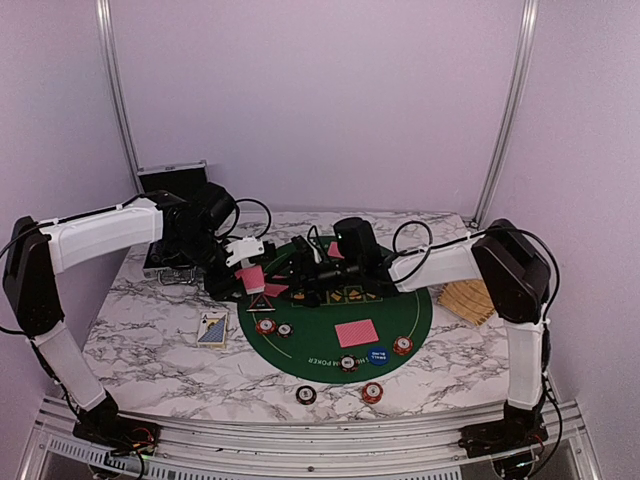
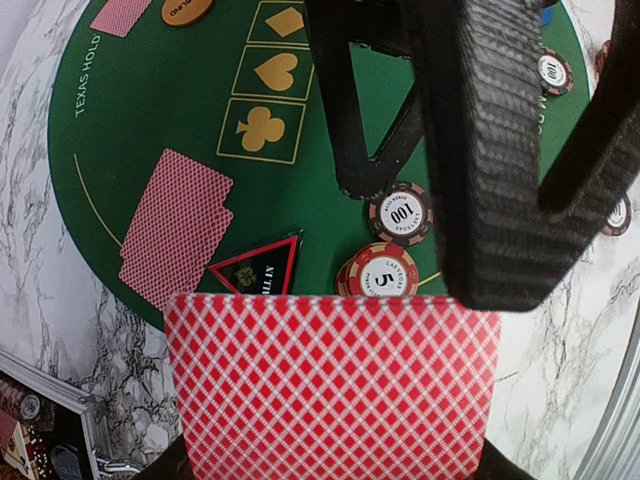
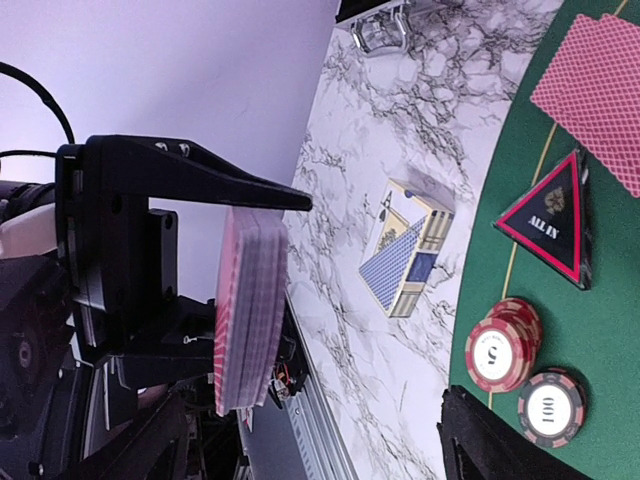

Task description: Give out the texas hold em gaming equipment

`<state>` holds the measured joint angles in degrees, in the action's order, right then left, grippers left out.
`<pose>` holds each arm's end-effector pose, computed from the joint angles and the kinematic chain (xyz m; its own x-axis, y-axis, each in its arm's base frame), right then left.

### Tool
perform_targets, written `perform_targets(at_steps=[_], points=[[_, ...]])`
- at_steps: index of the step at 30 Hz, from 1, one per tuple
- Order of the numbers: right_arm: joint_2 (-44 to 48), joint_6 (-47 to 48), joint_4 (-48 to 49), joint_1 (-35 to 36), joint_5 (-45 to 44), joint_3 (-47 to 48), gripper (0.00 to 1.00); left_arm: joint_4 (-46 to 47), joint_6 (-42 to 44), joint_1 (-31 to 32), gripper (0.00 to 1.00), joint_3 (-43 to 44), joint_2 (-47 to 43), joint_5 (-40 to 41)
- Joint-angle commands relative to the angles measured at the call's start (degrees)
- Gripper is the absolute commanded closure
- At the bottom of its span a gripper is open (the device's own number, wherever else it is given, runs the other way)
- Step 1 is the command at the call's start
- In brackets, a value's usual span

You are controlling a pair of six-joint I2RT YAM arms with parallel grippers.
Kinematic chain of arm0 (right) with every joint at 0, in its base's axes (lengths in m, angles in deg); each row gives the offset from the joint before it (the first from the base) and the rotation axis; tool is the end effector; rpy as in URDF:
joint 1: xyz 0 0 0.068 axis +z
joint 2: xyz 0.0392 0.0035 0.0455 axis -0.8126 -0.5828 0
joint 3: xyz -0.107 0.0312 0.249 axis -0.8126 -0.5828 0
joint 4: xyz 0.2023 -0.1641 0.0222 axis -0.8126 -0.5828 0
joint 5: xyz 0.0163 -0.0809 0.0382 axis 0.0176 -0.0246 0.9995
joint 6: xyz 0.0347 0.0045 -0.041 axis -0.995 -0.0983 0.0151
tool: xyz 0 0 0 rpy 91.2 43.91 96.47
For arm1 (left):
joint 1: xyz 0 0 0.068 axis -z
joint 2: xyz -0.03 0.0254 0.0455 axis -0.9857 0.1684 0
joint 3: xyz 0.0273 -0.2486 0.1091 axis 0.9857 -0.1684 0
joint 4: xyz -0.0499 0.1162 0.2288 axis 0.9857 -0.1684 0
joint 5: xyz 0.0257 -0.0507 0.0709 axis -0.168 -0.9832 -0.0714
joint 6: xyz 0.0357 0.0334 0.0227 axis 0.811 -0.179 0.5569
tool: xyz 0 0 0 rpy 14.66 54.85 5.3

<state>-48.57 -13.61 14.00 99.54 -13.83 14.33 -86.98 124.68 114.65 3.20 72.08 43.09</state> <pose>0.3063 0.3447 0.1841 -0.9572 -0.1281 -0.2595 -0.2833 0.2329 0.9303 0.2868 -0.2058 0.2635 -0.1499 0.8588 -0.4899 0.9555 0.2532 0.1515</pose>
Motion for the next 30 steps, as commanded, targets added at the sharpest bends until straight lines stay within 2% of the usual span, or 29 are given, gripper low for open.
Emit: perform_targets(at_steps=[1, 30], points=[[-1.51, -2.17, 4.06, 0.78, 2.15, 2.89, 0.15, -0.33, 0.34, 0.28, 1.00, 2.11, -0.18, -0.48], [-11.04, -9.66, 13.80, 2.09, 6.81, 10.05, 0.17, -0.28, 0.40, 1.20, 1.00, 3.13, 1.63, 0.23]])
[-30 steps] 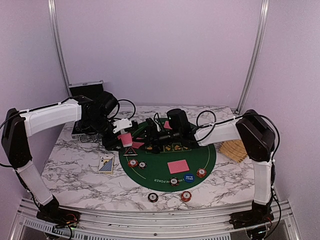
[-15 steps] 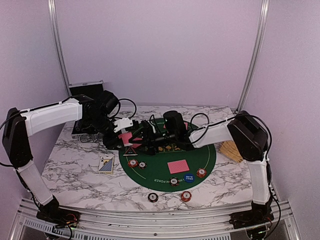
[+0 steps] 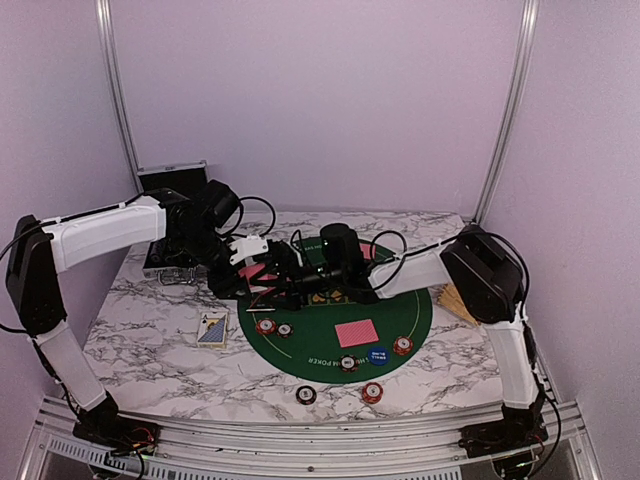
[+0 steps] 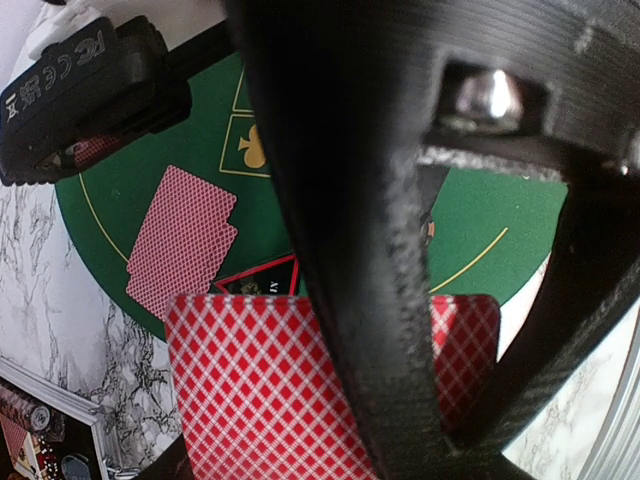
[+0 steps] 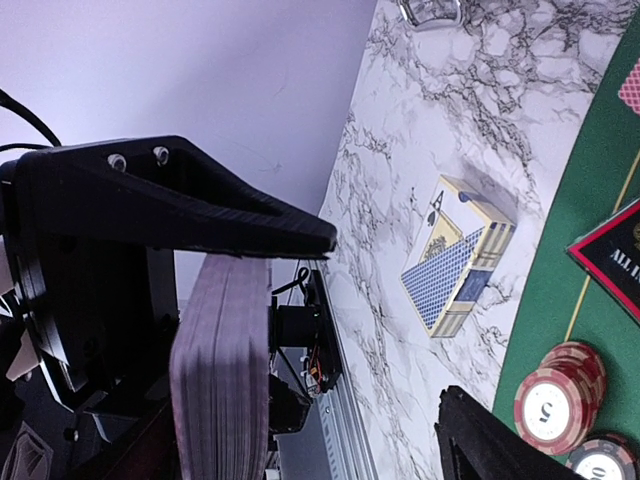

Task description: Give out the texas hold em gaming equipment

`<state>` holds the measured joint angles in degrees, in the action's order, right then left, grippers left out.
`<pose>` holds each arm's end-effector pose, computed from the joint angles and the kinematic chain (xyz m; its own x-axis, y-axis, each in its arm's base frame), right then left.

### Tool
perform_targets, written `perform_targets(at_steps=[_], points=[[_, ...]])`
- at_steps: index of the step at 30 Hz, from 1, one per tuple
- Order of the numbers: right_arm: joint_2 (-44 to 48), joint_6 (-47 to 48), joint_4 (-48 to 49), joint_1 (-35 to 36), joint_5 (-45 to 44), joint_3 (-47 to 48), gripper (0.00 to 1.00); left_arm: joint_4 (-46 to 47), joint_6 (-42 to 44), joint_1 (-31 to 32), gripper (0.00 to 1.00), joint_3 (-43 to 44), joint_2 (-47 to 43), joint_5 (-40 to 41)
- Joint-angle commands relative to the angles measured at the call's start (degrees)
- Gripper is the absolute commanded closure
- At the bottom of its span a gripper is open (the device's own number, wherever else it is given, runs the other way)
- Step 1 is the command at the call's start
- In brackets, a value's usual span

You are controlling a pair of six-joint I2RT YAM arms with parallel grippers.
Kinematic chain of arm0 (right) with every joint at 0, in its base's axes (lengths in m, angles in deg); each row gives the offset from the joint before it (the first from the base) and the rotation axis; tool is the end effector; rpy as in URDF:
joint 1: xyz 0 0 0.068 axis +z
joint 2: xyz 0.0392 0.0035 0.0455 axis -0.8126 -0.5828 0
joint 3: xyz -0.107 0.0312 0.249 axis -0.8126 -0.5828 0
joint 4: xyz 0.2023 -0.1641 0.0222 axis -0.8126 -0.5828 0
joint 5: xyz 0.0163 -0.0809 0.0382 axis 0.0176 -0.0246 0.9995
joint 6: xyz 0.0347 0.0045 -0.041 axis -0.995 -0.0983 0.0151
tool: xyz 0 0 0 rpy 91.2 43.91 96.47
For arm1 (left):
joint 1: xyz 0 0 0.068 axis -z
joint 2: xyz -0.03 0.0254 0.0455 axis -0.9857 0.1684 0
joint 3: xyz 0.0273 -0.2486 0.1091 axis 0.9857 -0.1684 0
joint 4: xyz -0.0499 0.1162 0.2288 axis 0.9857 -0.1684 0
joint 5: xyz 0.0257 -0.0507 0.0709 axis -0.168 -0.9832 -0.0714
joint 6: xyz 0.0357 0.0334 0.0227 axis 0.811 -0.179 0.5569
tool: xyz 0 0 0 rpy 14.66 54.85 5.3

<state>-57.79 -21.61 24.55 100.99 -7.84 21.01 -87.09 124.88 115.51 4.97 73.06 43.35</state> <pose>0.3171 0.3766 0.1646 -0.9564 -0.1949 -0.2174 -0.2409 0.1058 0.9648 0.2886 -0.2133 0.2671 -0.1296 0.8597 -0.4940 0.9572 0.2385 0.1638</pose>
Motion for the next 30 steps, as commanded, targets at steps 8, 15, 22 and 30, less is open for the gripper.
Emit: perform_targets(at_steps=[8, 15, 22, 30], points=[[-5.84, -4.52, 5.60, 0.99, 1.45, 7.54, 0.17, -0.29, 0.37, 0.92, 1.00, 1.14, 1.02, 0.24], [-7.49, -4.13, 3.80, 1.10, 2.09, 9.00, 0.19, -0.29, 0.81, 1.41, 1.00, 0.31, 0.99, 1.03], [-5.97, -1.23, -0.57, -0.09, 0.30, 6.57, 0.31, -0.23, 0.93, 1.45, 1.00, 0.31, 0.66, 1.41], [-3.23, 0.65, -2.35, -1.78, -0.33, 3.25, 0.40, -0.17, 1.09, 1.45, 1.00, 0.24, 0.24, 1.58]])
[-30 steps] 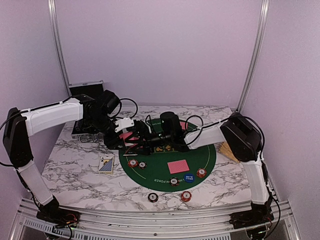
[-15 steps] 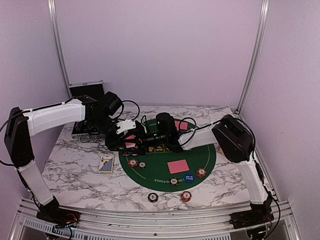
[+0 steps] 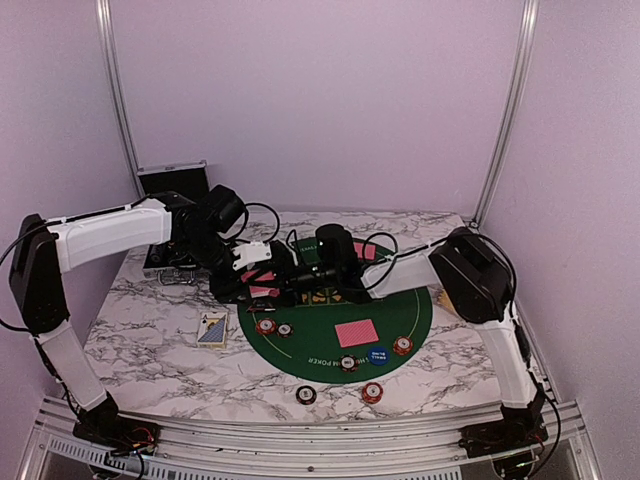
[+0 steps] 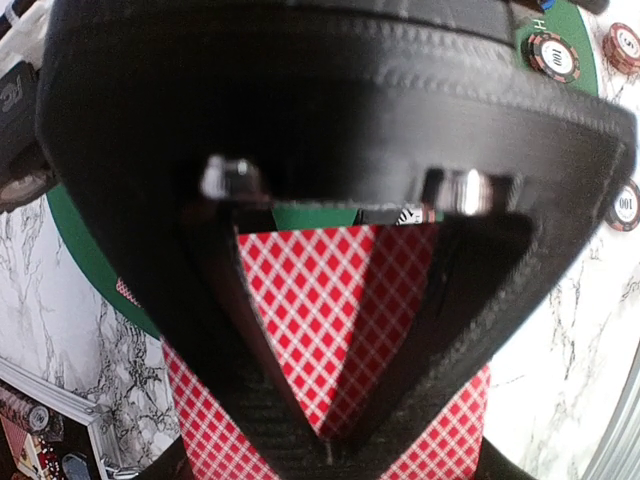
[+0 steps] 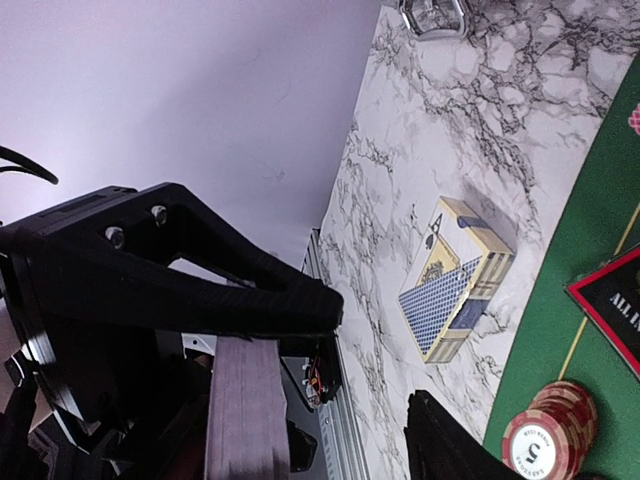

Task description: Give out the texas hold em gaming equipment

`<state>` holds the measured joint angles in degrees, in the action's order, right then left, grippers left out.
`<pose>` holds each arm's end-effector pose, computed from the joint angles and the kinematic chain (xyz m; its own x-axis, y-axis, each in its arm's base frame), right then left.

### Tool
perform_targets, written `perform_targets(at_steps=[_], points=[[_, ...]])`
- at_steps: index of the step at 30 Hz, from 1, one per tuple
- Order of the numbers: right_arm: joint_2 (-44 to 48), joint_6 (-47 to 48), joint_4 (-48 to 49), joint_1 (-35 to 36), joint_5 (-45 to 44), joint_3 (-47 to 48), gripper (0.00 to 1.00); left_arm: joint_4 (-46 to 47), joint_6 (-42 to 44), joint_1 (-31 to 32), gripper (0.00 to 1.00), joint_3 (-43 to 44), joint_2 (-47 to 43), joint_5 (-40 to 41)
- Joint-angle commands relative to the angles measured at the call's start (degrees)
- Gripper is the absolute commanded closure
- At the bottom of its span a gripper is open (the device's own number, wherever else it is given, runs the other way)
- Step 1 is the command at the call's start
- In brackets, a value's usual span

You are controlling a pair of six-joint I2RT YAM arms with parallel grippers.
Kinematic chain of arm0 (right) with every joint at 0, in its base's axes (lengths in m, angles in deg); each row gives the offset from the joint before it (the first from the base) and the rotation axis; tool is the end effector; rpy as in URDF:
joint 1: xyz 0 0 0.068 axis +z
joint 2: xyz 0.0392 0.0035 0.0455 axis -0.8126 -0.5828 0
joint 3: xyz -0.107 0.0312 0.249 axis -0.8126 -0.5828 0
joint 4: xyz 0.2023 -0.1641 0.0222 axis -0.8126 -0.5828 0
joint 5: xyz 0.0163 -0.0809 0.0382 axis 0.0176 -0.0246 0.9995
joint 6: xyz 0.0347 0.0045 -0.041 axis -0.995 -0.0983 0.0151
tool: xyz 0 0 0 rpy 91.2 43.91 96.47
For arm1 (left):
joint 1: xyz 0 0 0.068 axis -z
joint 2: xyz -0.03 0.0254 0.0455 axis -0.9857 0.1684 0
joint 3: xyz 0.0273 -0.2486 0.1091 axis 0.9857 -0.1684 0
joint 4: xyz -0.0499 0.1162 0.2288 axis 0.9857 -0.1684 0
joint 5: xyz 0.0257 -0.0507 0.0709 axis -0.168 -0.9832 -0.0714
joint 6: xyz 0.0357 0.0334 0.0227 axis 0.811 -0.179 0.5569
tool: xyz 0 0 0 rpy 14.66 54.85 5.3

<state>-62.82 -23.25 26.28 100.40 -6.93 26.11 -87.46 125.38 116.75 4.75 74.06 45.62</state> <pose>0.3331 0.3865 0.1527 -0.9581 -0.1917 -0.2129 -0.2324 0.0857 0.9688 0.2861 -0.2194 0.2594 -0.1197 0.8832 -0.4534 0.9594 0.2204 0.1762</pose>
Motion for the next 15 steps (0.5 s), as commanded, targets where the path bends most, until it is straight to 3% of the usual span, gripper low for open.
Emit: perform_targets(at_steps=[1, 8, 15], points=[[2.15, 2.63, -4.34, -1.30, -1.21, -2.16, 0.40, 0.20, 0.58, 0.15, 1.00, 0.44, -0.87, -0.75], [3.99, 5.58, -7.52, -1.76, -0.90, -2.82, 0.44, 0.20, 0.71, 0.13, 1.00, 0.09, -1.00, -0.51], [6.98, 8.67, -10.73, -2.66, -1.39, -4.51, 0.55, 0.15, 0.71, 0.12, 1.00, -0.34, -1.32, -0.29]])
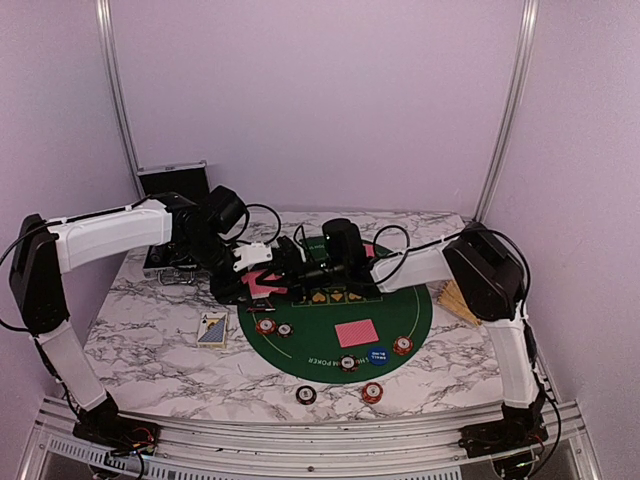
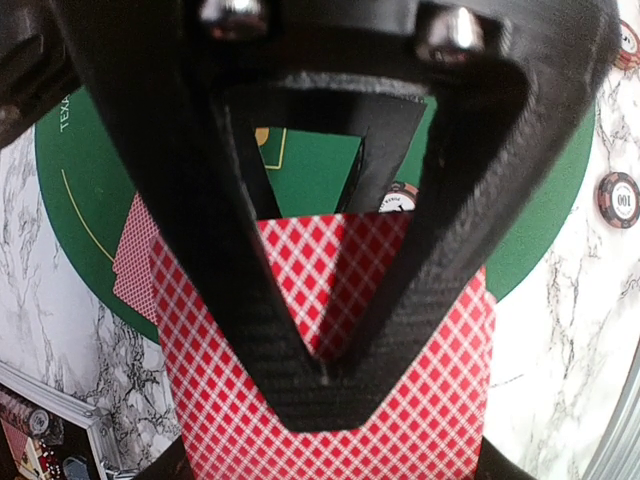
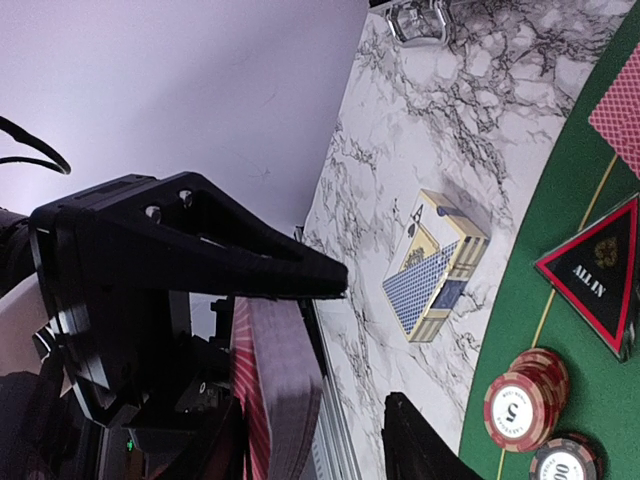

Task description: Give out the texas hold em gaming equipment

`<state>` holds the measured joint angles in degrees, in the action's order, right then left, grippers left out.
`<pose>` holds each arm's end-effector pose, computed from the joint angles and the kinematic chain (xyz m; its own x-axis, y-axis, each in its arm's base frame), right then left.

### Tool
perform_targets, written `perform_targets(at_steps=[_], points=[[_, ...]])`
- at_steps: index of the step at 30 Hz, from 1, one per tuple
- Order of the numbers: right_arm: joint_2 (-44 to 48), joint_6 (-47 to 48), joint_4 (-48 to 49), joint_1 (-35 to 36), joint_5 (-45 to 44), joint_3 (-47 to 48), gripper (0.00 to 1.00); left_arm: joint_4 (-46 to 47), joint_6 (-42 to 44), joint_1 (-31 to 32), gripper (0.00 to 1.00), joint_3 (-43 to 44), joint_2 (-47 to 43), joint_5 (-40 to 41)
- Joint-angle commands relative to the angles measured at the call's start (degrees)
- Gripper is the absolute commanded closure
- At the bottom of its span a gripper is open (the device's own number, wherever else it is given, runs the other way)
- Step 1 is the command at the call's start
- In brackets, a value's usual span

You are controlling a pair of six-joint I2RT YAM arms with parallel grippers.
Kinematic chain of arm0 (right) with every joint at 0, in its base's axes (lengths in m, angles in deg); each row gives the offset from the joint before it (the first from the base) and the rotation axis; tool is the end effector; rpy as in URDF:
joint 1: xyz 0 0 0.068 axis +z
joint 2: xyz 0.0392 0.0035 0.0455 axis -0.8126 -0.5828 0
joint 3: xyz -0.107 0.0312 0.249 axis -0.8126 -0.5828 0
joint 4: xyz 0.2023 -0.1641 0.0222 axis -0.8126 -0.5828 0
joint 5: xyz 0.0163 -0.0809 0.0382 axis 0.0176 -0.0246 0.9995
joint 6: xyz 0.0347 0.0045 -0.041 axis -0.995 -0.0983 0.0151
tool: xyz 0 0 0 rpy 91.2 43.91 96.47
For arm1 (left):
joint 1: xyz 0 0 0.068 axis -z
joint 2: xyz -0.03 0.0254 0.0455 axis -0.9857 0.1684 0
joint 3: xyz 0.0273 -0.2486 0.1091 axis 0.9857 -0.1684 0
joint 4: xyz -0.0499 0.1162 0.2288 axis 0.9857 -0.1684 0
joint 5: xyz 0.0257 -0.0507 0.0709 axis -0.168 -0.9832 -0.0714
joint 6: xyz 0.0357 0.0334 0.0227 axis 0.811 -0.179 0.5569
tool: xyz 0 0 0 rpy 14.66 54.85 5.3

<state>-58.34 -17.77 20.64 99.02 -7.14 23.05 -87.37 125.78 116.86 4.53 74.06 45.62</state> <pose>0.3324 0.3685 0.1649 -0.9509 -0.1876 -0.2461 -0.2717 0.1256 0.9542 0.2854 -0.2197 0.2583 -0.1121 0.8856 -0.4508 0.9609 0.2122 0.1779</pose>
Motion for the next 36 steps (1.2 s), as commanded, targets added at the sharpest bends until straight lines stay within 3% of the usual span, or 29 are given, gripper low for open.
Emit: perform_targets(at_steps=[1, 25, 36], points=[[2.80, 3.66, -5.57, -1.29, -1.25, -1.63, 0.56, 0.06, 0.28, 0.01, 1.00, -0.13, -1.30, -0.29], [6.39, 6.89, -9.77, -1.95, -0.93, -3.87, 0.86, 0.06, 0.46, -0.17, 1.00, -0.12, -0.73, 0.33], [7.53, 4.56, -7.54, -2.42, -0.24, -4.81, 0.95, 0.11, 0.45, -0.51, 1.00, -0.18, -0.70, 0.26]])
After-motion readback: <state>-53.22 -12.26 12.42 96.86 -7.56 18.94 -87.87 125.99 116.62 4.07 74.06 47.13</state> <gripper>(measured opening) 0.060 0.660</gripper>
